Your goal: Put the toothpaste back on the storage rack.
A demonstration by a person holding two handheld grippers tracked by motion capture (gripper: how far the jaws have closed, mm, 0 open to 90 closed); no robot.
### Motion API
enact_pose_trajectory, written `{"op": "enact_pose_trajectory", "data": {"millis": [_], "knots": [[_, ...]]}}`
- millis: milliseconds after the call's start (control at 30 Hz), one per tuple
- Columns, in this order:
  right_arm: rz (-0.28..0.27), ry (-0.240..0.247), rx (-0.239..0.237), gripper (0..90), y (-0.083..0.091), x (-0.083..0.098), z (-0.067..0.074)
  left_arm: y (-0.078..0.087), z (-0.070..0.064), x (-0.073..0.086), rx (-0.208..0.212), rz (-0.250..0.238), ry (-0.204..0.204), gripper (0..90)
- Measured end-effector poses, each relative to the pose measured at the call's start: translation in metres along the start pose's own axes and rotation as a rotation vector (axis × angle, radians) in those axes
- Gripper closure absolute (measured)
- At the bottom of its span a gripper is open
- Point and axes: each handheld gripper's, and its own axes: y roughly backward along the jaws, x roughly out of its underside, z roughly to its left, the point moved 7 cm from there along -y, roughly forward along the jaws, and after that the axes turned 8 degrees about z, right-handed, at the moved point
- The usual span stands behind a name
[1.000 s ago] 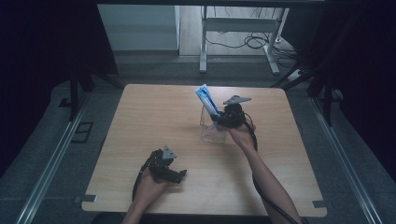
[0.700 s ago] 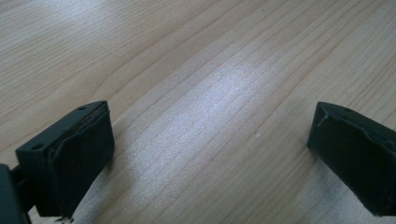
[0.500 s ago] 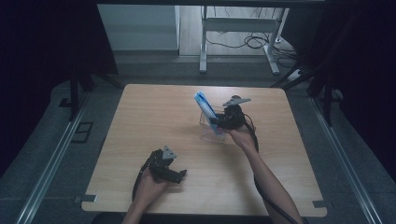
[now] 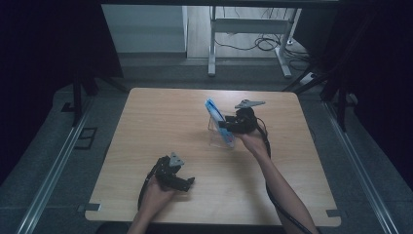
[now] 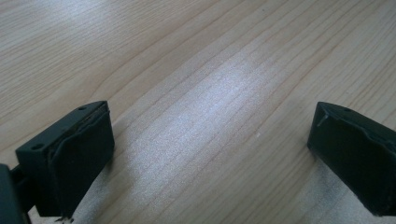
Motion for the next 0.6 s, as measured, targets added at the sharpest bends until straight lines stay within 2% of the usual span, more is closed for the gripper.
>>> {"op": "enact_pose_trajectory", "data": {"millis": [600], "knots": [[0.002, 0.028, 0.014, 56.5, 0.023, -0.006, 0.008, 0.0, 0.0, 0.0, -0.001, 0.0, 0.0, 0.6]]}}
